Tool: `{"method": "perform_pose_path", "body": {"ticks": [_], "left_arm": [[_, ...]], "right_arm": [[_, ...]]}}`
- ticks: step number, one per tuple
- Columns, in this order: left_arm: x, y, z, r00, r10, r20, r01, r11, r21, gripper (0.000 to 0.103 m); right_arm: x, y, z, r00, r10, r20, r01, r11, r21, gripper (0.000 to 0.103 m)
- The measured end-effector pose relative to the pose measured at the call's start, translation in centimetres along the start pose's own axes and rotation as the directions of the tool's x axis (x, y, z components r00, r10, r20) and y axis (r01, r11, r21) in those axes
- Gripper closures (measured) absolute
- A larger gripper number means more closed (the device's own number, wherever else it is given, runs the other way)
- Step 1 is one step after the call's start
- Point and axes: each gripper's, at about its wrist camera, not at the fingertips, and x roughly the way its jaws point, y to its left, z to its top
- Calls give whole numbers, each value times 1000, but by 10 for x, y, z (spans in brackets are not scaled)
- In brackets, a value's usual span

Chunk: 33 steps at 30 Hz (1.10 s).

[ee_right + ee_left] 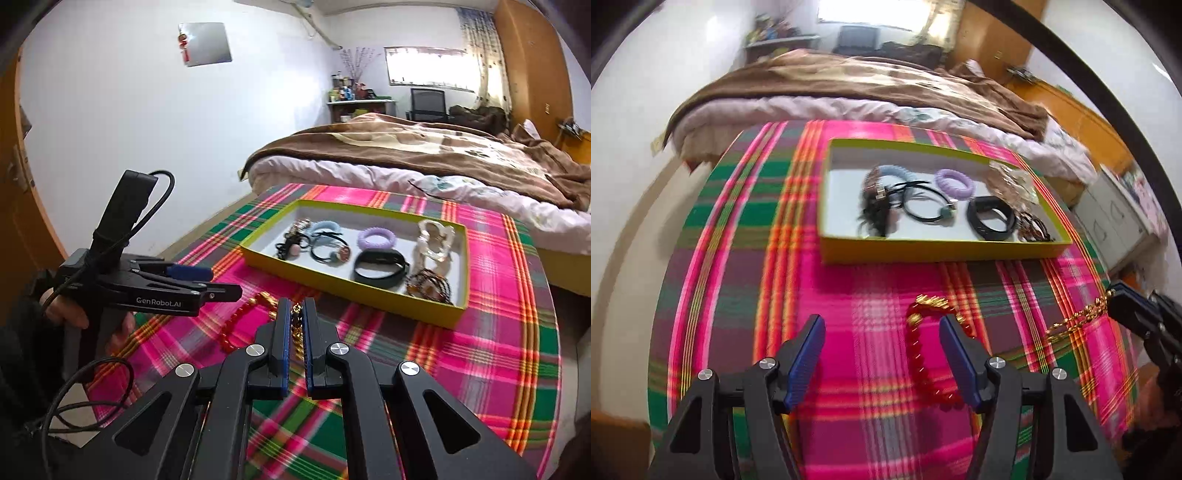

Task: Organize jewelry
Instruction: 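Grasp the red bead bracelet with the left tool while the right grasps the gold bracelet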

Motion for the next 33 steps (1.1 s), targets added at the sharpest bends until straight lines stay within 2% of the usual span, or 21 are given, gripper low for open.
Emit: {"method": "perform_pose_path", "body": {"ticks": [2, 6, 12, 23, 25, 27, 28, 30, 33], "left_arm": [[7, -8, 4, 1000, -4, -15, 4, 999, 50, 39], [18, -28, 6, 996, 91, -16, -87, 980, 180, 39], [35, -39, 6, 991, 125, -54, -107, 961, 256, 39], [53, -41, 22, 996, 71, -52, -52, 954, 294, 40], [52, -43, 21, 998, 47, -50, -30, 952, 304, 47], [53, -46, 20, 999, 10, -51, 7, 950, 313, 63], [52, -49, 20, 999, 4, -47, 12, 944, 331, 66], [52, -54, 19, 999, -11, -45, 26, 937, 348, 81], [52, -58, 18, 999, -20, -44, 34, 934, 355, 93]], "right_arm": [[-1, -5, -2, 1000, -3, -2, 3, 1000, 11, 97], [-4, -15, -6, 1000, -4, -3, 4, 999, 35, 97], [-7, -23, -6, 1000, 1, 4, -2, 998, 55, 97], [-2, -28, -9, 1000, 5, 0, -5, 997, 74, 97], [-1, -30, -10, 1000, 6, -1, -6, 997, 80, 97], [0, -30, -10, 1000, 7, -3, -7, 997, 82, 97], [1, -30, -10, 1000, 7, -4, -7, 997, 83, 97], [1, -31, -11, 1000, 9, -7, -8, 996, 85, 97], [0, -32, -11, 1000, 8, -7, -7, 996, 87, 97]]}}
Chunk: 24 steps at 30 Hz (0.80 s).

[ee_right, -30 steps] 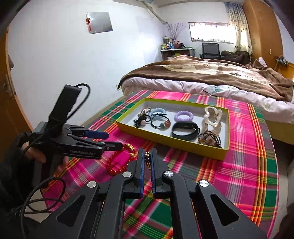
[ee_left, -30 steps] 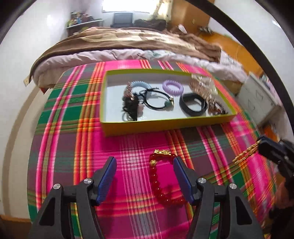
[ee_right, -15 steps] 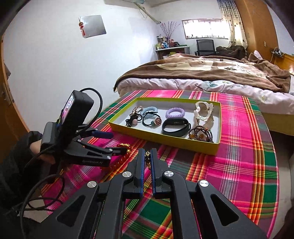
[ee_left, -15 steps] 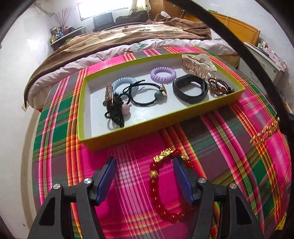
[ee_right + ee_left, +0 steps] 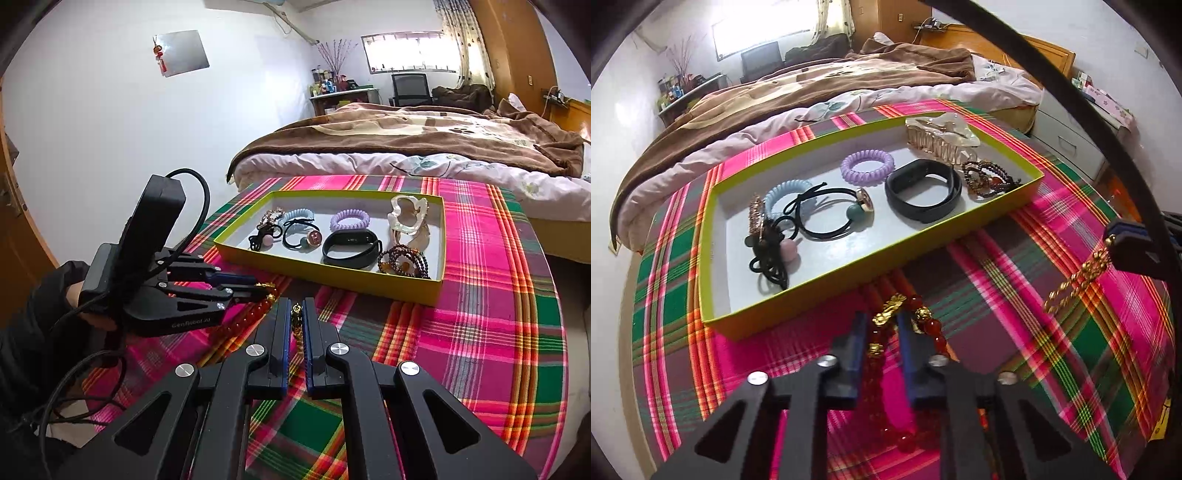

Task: Organize jewelry
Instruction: 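Grasp the red bead bracelet with the left tool while the right grasps the gold bracelet, then carry both bracelets into the yellow box and open both tools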

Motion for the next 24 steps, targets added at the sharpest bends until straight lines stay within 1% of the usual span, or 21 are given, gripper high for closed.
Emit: {"method": "perform_pose_path", "body": {"ticks": [3, 9, 18, 24], "left_arm": [[-1, 0, 0, 1000, 4, 2, -4, 1000, -10, 94], [-10, 4, -5, 1000, 10, 19, -9, 998, -63, 94], [-52, 3, 1, 993, 50, 111, -39, 994, -102, 94], [-76, 3, 9, 984, 76, 160, -60, 993, -101, 94]], "right_arm": [[-1, -2, -1, 1000, -5, -2, 5, 1000, 6, 97], [-3, -5, 0, 1000, -14, 8, 14, 1000, 12, 97], [-12, -1, 12, 998, -32, 48, 32, 999, 2, 97], [-19, 5, 24, 996, -42, 74, 44, 999, -26, 97]]}}
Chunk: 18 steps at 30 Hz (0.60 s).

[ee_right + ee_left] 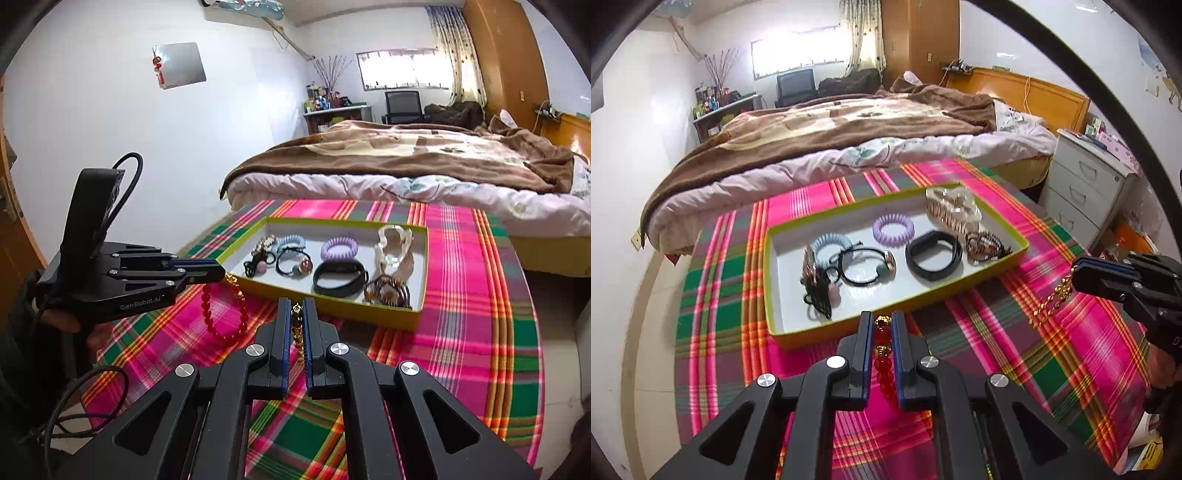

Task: Organize jewelry
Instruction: 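Carry both bracelets into the yellow box and open both tools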

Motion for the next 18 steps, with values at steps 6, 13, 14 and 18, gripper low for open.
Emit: {"method": "perform_pose_path", "body": {"ticks": [6, 13, 14, 18], "left_arm": [[-14, 5, 12, 999, 13, 38, -13, 1000, -5, 94], [-19, 19, 33, 998, 6, 69, -4, 1000, -27, 94], [-20, 22, 38, 997, 2, 74, 0, 1000, -31, 94], [-19, 31, 56, 995, -2, 101, 7, 999, -48, 94]], "right_arm": [[1, 1, 12, 1000, -8, 19, 8, 1000, -13, 97], [11, 0, 31, 999, -18, 33, 19, 1000, -18, 97], [14, -1, 35, 999, -21, 36, 22, 1000, -14, 97], [26, -5, 44, 999, -21, 37, 21, 1000, 2, 97]]}}
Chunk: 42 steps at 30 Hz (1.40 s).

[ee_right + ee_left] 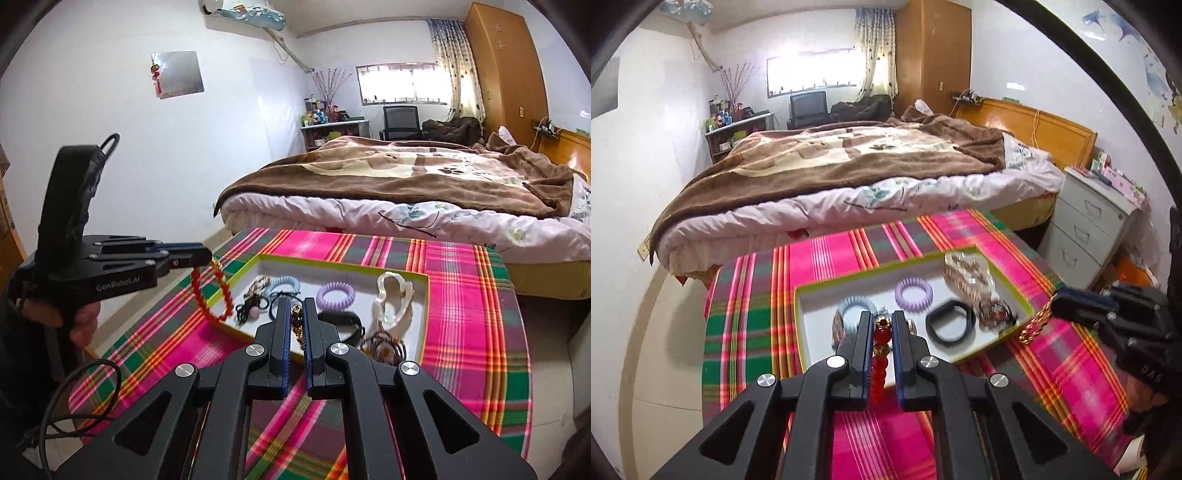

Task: Organize jewelry
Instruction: 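Carry both bracelets into the yellow box and open both tools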

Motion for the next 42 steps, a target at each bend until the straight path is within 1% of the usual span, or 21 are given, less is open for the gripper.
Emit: {"method": "perform_pose_path", "body": {"ticks": [2, 5, 10, 15, 18, 20, 25, 37, 38, 40, 42], "left_arm": [[4, 4, 9, 1000, -18, 4, 18, 1000, -8, 94], [16, 10, 23, 1000, -19, 7, 20, 999, -25, 94], [40, 18, 40, 999, -34, 0, 34, 999, -36, 94], [70, 23, 47, 999, -41, -29, 39, 998, -45, 94], [88, 26, 48, 998, -53, -41, 51, 997, -61, 93], [103, 30, 44, 997, -50, -66, 45, 996, -77, 93], [123, 45, 33, 994, -22, -111, 9, 994, -111, 93], [141, 59, 26, 986, 29, -165, -49, 992, -114, 93], [142, 59, 25, 986, 30, -166, -49, 993, -110, 92], [142, 57, 24, 985, 29, -172, -48, 993, -105, 86], [142, 56, 23, 984, 29, -174, -48, 993, -106, 72]], "right_arm": [[8, -2, 3, 1000, 3, -4, -3, 1000, 7, 97], [21, -5, 5, 1000, -1, -15, 1, 1000, 21, 97], [46, -8, 6, 999, 22, -50, -19, 998, 53, 97], [69, -1, 4, 994, 71, -78, -67, 996, 58, 97], [84, 2, 1, 991, 85, -103, -78, 995, 63, 97], [93, 1, -4, 989, 75, -126, -67, 996, 64, 97], [107, -5, -12, 985, 45, -165, -35, 997, 66, 97], [120, 3, -23, 977, -44, -210, 40, 999, -25, 97], [120, 3, -24, 976, -53, -212, 47, 998, -31, 97], [121, 5, -23, 974, -66, -216, 58, 997, -43, 97], [120, 6, -23, 973, -76, -218, 66, 996, -53, 96]]}}
